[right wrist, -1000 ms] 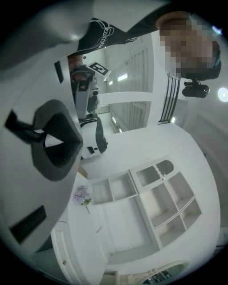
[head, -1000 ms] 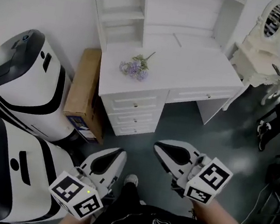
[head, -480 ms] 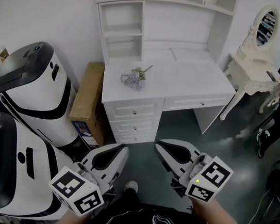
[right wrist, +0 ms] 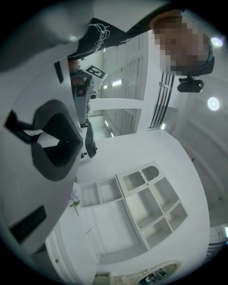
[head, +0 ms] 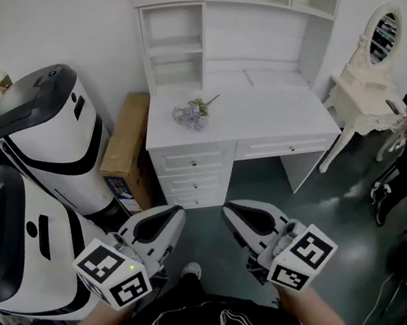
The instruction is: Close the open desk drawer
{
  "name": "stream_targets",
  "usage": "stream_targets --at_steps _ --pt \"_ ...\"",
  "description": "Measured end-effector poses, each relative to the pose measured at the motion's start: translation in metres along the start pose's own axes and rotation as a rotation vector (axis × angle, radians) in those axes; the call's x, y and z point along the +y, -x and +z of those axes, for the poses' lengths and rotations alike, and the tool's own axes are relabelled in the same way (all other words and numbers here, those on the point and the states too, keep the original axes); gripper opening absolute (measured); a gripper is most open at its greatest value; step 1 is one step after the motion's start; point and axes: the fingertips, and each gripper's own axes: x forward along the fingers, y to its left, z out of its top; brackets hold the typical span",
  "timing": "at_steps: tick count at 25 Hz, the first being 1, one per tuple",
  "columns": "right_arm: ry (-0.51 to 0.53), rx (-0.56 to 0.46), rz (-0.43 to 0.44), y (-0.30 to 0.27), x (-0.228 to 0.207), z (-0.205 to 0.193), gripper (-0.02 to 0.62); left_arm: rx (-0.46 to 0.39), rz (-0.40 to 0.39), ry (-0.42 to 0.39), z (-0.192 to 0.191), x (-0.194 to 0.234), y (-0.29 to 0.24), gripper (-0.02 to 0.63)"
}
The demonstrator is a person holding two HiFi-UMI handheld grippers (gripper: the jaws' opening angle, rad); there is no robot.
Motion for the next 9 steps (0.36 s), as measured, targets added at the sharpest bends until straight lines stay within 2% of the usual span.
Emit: stream_targets --at_steps 9 --pt "0.012 0.005 0.001 0.0043 0.006 -0.0021 0.006 -0.003 -0.01 -0.004 -0.0004 -0.0063 -0.0011 0.005"
